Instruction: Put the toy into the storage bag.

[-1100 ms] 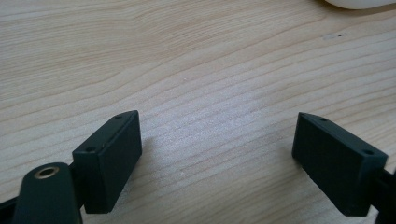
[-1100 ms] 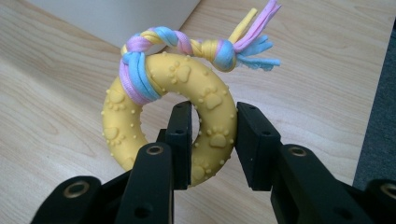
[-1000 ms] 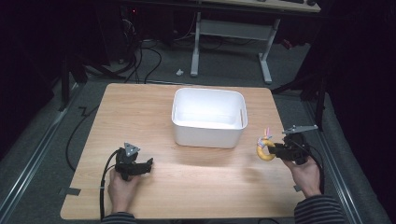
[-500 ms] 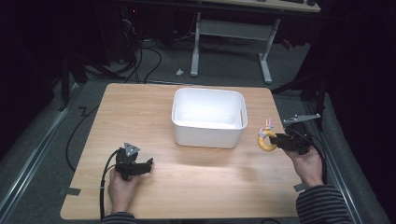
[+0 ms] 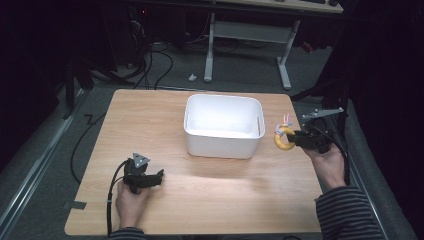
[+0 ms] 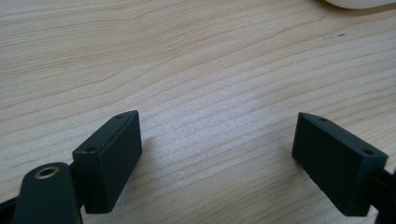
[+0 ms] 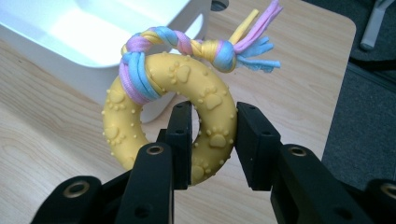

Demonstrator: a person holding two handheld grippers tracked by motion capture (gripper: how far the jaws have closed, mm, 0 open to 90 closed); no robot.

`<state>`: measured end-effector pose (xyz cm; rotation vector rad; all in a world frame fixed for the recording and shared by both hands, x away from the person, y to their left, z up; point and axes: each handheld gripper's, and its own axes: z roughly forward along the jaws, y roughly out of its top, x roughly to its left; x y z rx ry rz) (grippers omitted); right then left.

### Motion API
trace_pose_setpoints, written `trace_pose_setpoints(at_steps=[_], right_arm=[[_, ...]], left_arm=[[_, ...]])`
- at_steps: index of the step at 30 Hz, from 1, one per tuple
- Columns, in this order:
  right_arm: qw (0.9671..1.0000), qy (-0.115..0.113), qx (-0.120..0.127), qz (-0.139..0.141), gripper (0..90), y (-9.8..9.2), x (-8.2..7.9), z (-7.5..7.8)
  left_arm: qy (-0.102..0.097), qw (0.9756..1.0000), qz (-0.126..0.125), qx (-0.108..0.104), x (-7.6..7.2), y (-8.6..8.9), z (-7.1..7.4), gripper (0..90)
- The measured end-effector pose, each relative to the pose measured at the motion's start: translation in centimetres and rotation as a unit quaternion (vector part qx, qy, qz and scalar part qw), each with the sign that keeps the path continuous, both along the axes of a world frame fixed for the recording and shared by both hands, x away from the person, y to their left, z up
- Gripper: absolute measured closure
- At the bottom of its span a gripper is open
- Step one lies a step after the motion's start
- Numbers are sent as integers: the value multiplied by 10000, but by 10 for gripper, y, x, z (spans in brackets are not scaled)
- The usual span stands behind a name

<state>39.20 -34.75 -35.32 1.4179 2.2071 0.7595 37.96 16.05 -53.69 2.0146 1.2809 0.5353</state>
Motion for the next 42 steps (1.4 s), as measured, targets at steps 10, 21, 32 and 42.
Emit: trace_pose_setpoints(at_steps=[10,21,32,42], right_arm=[[9998,-83,-120,154,685,18,12,14],[9992,-33,-164,350,685,36,21,20],[9989,20,-44,470,686,50,34,22],[9983,3,-25,581,686,67,46,27]], left_arm=[[2,10000,-3,0,0,0,0,164],[2,10000,-2,0,0,0,0,164],[2,10000,-2,0,0,0,0,164],[3,10000,-2,-1,0,0,0,164]])
